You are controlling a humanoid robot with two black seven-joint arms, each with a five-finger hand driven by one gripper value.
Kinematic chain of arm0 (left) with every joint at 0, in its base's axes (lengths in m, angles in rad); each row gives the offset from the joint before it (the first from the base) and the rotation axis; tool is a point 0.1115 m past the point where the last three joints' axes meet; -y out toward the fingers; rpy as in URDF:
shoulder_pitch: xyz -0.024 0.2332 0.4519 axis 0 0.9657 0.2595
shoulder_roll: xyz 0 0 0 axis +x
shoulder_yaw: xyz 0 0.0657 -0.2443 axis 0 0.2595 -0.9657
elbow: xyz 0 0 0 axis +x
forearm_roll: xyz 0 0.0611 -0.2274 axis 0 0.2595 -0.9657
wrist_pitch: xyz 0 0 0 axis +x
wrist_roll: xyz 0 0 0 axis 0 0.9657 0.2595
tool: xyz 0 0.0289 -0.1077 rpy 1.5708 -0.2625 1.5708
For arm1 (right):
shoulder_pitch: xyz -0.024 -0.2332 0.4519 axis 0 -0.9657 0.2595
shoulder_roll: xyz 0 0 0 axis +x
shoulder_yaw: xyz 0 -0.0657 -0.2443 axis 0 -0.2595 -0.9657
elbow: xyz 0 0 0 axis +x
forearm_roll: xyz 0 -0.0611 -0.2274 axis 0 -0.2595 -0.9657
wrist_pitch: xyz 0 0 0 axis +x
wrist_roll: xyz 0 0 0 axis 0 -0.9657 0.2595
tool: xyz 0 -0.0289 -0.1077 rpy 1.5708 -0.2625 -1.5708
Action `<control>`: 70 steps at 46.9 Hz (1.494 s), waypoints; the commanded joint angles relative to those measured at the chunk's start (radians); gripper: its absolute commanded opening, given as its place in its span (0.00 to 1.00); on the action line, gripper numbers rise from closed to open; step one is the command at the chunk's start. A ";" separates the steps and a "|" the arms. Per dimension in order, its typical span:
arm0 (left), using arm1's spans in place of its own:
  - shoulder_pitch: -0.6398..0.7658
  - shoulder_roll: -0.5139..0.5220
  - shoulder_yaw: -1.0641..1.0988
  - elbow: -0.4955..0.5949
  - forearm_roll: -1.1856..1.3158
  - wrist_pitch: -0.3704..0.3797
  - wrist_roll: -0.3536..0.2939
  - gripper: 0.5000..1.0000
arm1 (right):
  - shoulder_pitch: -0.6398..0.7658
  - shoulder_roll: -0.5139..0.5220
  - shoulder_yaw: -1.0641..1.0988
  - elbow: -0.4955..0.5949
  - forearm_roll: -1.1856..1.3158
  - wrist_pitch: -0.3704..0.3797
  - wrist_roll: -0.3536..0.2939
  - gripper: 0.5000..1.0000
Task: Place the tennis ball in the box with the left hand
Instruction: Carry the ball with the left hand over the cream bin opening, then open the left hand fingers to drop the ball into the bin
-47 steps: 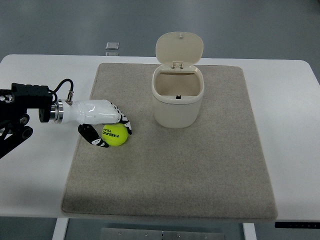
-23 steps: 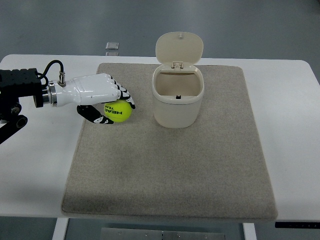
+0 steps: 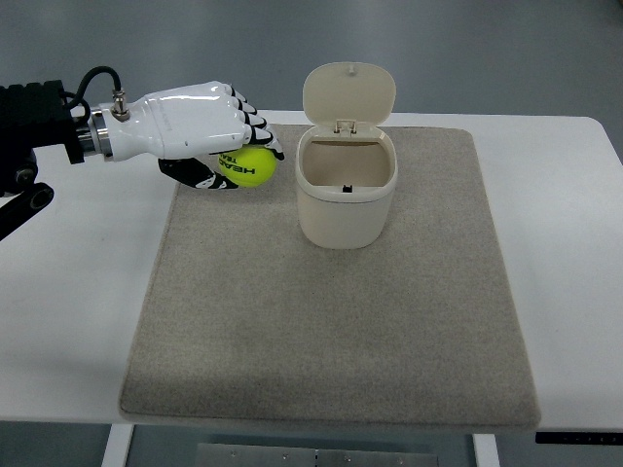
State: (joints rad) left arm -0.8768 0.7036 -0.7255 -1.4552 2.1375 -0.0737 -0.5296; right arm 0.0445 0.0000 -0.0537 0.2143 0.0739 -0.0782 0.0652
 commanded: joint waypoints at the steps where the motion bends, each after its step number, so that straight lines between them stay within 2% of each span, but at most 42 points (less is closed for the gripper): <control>1: -0.031 -0.029 0.005 0.001 0.005 -0.001 0.000 0.00 | 0.000 0.000 0.000 -0.001 0.000 0.000 -0.001 0.83; 14: -0.074 -0.176 0.006 0.076 0.130 -0.003 0.003 0.00 | 0.000 0.000 0.000 0.000 0.001 0.000 -0.001 0.83; 28: -0.076 -0.292 0.005 0.162 0.131 -0.001 0.007 0.00 | 0.000 0.000 0.000 -0.001 0.000 0.001 0.001 0.83; 29: -0.076 -0.297 0.005 0.167 0.131 -0.001 0.007 0.05 | 0.000 0.000 0.000 0.000 0.001 0.000 -0.001 0.83; 31: -0.076 -0.305 0.003 0.173 0.131 0.000 0.007 0.29 | 0.000 0.000 0.000 -0.001 0.000 0.000 0.001 0.83; 32: -0.076 -0.306 0.003 0.174 0.131 0.002 0.007 0.35 | 0.000 0.000 0.000 0.000 0.000 0.000 -0.001 0.83; 36: -0.076 -0.306 0.003 0.179 0.131 0.003 0.007 0.47 | 0.000 0.000 0.000 0.000 0.001 0.000 0.001 0.83; 40: -0.074 -0.306 0.003 0.180 0.131 0.002 0.007 0.53 | 0.000 0.000 0.000 0.000 0.000 0.000 0.001 0.83; 45: -0.068 -0.305 0.002 0.187 0.131 0.009 0.007 0.56 | 0.000 0.000 0.000 0.000 0.000 0.000 -0.001 0.83; 47: -0.065 -0.305 0.002 0.185 0.131 0.012 0.007 0.62 | 0.000 0.000 0.000 0.000 0.000 0.000 -0.001 0.83; 56: -0.060 -0.303 0.002 0.183 0.131 0.012 0.007 0.75 | 0.000 0.000 0.000 -0.001 0.001 0.000 -0.001 0.83; 70: -0.057 -0.296 0.003 0.176 0.131 0.012 0.007 0.79 | 0.000 0.000 0.000 0.000 0.000 0.000 0.001 0.83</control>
State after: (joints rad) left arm -0.9357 0.4051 -0.7228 -1.2768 2.2689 -0.0612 -0.5230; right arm 0.0445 0.0000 -0.0537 0.2142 0.0739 -0.0782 0.0648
